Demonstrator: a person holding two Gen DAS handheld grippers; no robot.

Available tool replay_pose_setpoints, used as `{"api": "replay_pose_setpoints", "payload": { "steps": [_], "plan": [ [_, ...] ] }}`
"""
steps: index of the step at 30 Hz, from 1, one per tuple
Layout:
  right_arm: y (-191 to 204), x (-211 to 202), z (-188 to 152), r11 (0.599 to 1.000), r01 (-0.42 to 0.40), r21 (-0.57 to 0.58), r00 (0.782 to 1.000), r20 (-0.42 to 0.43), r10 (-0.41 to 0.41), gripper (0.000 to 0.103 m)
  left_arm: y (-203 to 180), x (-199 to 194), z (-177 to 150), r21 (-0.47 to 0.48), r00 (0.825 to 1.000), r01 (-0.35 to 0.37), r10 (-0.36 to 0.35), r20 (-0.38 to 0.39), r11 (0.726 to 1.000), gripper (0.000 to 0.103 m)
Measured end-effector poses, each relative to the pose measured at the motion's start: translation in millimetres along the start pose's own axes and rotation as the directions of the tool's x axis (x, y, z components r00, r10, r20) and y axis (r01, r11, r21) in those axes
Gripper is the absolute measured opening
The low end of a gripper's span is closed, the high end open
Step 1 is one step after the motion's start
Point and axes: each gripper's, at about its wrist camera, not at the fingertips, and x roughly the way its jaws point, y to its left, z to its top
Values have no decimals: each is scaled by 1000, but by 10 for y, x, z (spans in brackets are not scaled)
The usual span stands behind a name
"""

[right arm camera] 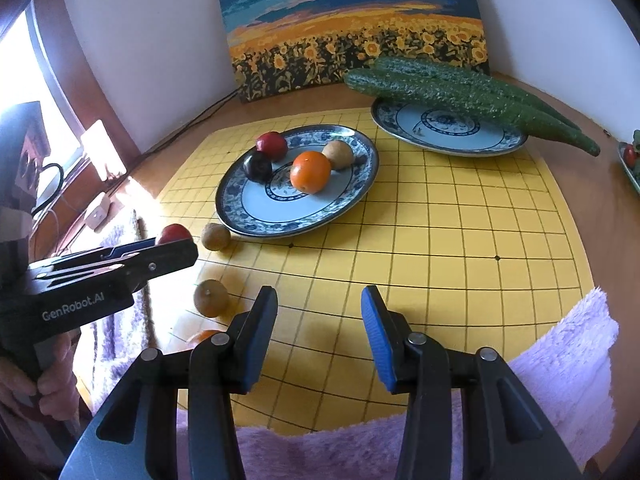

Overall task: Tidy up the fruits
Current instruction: 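Grasp the red apple with the left gripper while the right gripper grasps a tan potato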

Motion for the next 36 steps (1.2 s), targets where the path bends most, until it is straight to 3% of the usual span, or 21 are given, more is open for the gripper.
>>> {"api": "replay_pose_setpoints", "payload": {
  "steps": [14, 23, 31, 36],
  "plan": [
    [465, 57, 29, 994, -73, -83, 996, -51, 69, 45, 272, -26, -74, -36, 1000, 15, -15, 2, 999, 32],
    [632, 174, 19, 987, -72, -146, 995, -84, 60, 45, 358, 9, -89, -43, 999, 35, -35, -3, 998, 32],
    [707, 294, 17, 980, -66, -187, 992, -122, 43, 29, 398, 26, -108, -55, 999, 46, -46, -4, 997, 32],
    [723, 316, 29, 978, -60, -202, 993, -116, 37, 26, 414, 24, -104, -58, 999, 45, -45, -2, 997, 32]
  ]
}}
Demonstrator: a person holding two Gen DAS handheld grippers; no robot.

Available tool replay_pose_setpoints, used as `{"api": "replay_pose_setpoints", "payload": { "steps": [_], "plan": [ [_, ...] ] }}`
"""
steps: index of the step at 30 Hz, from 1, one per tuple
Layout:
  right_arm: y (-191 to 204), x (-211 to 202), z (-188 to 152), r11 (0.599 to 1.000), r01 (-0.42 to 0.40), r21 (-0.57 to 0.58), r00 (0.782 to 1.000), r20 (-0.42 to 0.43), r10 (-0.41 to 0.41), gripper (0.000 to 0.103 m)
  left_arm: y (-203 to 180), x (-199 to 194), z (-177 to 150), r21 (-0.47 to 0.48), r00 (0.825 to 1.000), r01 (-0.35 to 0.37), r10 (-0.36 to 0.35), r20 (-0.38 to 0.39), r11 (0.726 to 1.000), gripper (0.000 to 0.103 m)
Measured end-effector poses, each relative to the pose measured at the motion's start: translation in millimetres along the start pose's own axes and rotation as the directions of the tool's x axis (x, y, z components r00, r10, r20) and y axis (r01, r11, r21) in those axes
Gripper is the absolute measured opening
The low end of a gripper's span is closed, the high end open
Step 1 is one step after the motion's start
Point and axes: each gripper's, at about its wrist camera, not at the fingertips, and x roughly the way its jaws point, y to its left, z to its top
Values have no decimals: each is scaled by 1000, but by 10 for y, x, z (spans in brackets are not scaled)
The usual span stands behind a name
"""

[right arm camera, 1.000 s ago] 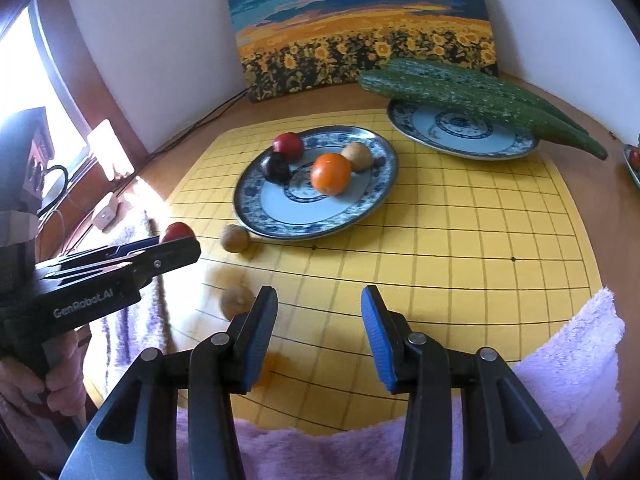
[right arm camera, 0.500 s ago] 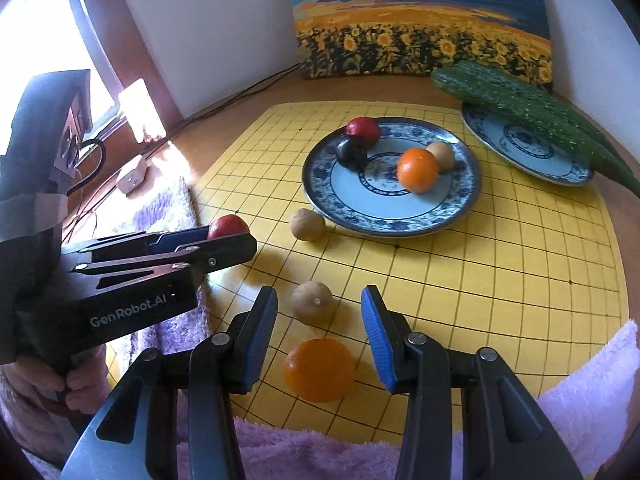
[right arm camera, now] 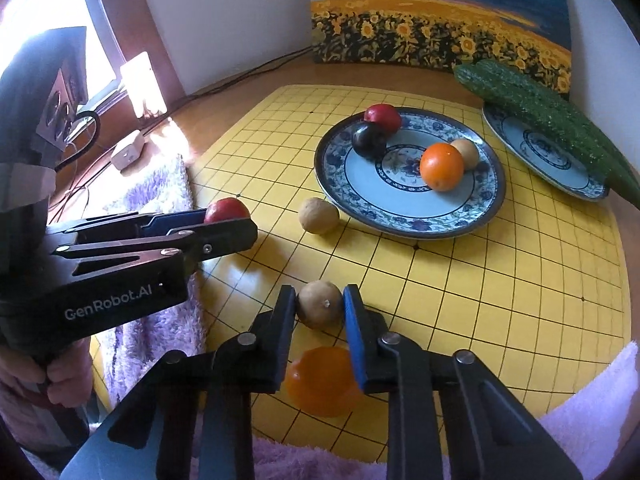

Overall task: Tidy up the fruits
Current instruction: 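Grasp the red apple with the left gripper while the right gripper grasps a tan potato, then carry the red apple with the left gripper while the right gripper carries the potato over the plate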

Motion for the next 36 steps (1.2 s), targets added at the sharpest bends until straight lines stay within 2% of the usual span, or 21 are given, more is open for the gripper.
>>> {"api": "replay_pose_setpoints", "payload": {
  "steps": [14, 36],
  "plan": [
    [-65, -147, 49, 999, -41, 27, 997, 64, 39, 26, -55, -58, 83, 11, 999, 25, -25, 25, 1000, 32],
    [-478, -267, 155, 996, 22, 88, 994, 107, -31, 26, -388, 20, 438, 93, 996, 71, -76, 51, 993, 32]
  ]
}}
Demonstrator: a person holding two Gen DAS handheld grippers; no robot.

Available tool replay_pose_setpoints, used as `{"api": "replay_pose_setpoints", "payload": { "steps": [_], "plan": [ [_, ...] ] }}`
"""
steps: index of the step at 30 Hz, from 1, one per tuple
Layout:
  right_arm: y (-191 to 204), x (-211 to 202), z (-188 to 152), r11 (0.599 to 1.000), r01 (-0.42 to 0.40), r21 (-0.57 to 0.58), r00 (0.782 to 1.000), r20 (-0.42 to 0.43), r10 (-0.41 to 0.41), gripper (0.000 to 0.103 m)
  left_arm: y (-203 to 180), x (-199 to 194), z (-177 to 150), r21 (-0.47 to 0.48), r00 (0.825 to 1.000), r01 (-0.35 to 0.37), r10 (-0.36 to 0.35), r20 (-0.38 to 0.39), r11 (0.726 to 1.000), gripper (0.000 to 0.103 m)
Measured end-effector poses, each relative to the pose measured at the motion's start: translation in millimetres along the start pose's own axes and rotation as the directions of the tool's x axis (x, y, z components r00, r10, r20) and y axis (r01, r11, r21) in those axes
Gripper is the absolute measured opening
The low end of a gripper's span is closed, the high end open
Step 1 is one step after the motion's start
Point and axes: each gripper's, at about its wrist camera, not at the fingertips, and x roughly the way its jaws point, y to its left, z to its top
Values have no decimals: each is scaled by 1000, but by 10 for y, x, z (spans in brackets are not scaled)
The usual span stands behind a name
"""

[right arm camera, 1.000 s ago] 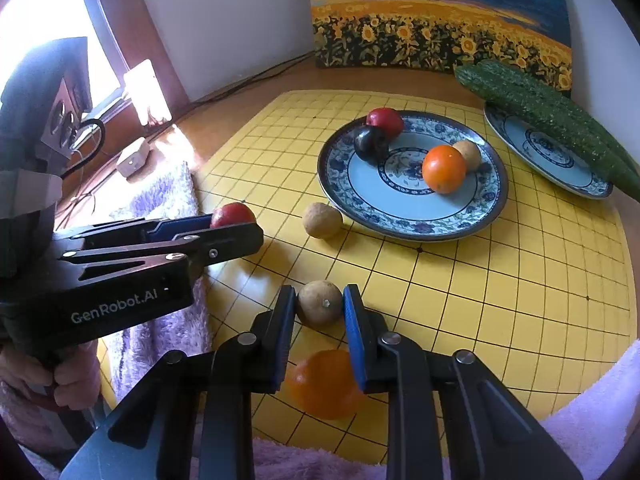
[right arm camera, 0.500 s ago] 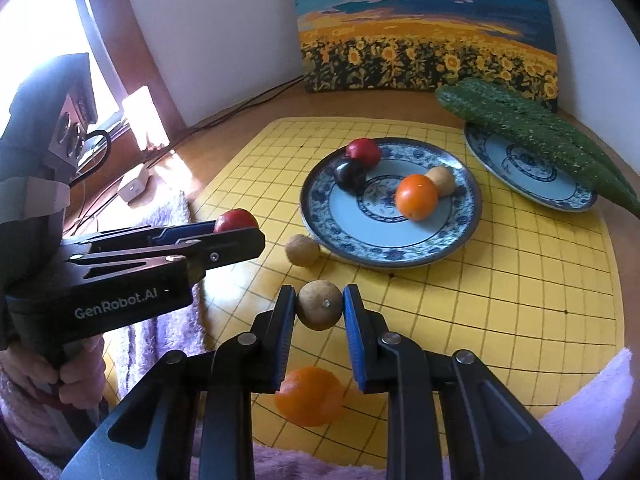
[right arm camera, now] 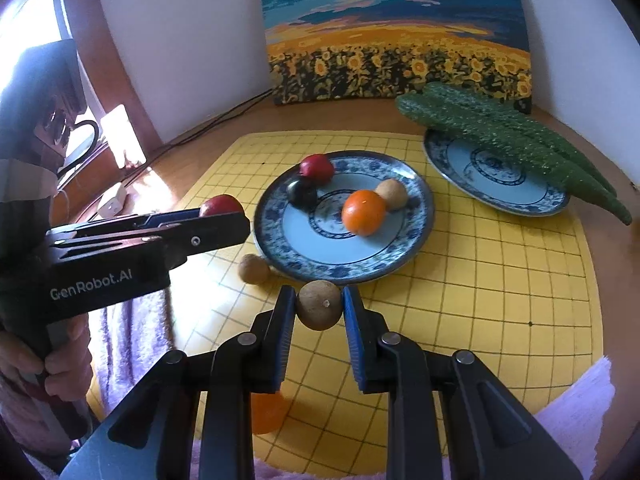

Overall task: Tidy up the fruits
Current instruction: 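Carry the red apple with the left gripper while the right gripper carries the potato over the plate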

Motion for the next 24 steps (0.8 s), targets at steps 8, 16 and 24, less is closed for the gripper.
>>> {"api": "replay_pose_setpoints", "payload": {
  "steps": [8, 16, 24],
  "plan": [
    [-134, 27, 73, 999, 31, 8, 999, 13, -31, 26, -13, 131, 126, 19, 1000, -4, 4, -3, 1000, 32],
    [-221, 73, 188, 998, 63, 1, 998, 31, -63, 26, -31, 299, 178, 19, 1000, -9, 9, -20, 1000, 32],
    [-286, 174, 278, 997, 72, -2, 997, 34, -72, 26, -27, 396, 196, 27, 1000, -18, 19, -19, 999, 32]
  ]
}}
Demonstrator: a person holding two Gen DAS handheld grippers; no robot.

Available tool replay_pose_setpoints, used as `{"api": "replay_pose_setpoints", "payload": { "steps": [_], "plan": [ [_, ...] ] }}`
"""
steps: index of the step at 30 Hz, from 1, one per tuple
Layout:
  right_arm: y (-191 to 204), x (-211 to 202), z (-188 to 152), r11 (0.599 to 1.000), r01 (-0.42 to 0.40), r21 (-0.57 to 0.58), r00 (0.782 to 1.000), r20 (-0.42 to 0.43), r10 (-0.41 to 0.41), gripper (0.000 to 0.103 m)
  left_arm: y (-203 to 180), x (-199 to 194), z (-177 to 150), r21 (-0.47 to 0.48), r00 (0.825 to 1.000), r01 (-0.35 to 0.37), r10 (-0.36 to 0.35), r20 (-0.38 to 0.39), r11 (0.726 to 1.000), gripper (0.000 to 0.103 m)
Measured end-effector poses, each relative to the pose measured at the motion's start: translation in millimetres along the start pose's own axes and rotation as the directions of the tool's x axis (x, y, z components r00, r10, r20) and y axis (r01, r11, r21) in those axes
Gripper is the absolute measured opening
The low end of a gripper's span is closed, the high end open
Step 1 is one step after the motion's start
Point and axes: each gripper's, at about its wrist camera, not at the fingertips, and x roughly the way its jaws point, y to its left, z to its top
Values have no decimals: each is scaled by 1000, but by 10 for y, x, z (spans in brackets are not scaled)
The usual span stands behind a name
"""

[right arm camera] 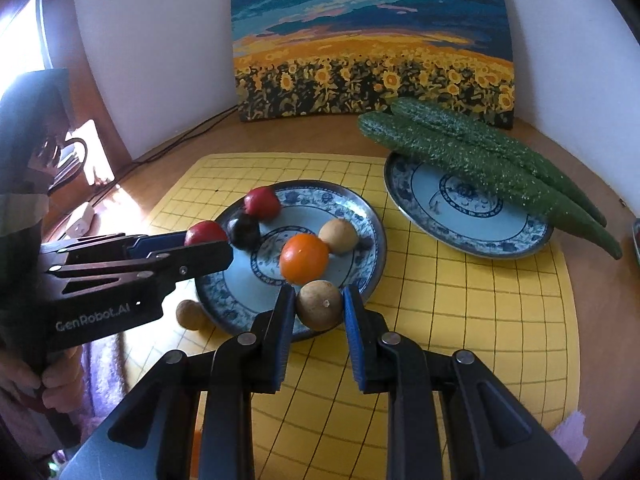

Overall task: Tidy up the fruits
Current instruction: 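Carry the red apple with the left gripper while the right gripper carries the potato over the plate, then open the left gripper to drop the apple on the plate while the right gripper releases the potato there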

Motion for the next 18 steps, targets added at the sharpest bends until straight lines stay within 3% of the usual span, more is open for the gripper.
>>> {"api": "replay_pose_setpoints", "payload": {
  "steps": [18],
  "plan": [
    [-97, 174, 129, 1000, 28, 0, 999, 19, -28, 26, 48, 150, -23, 11, 1000, -2, 2, -19, 1000, 32]
  ]
}}
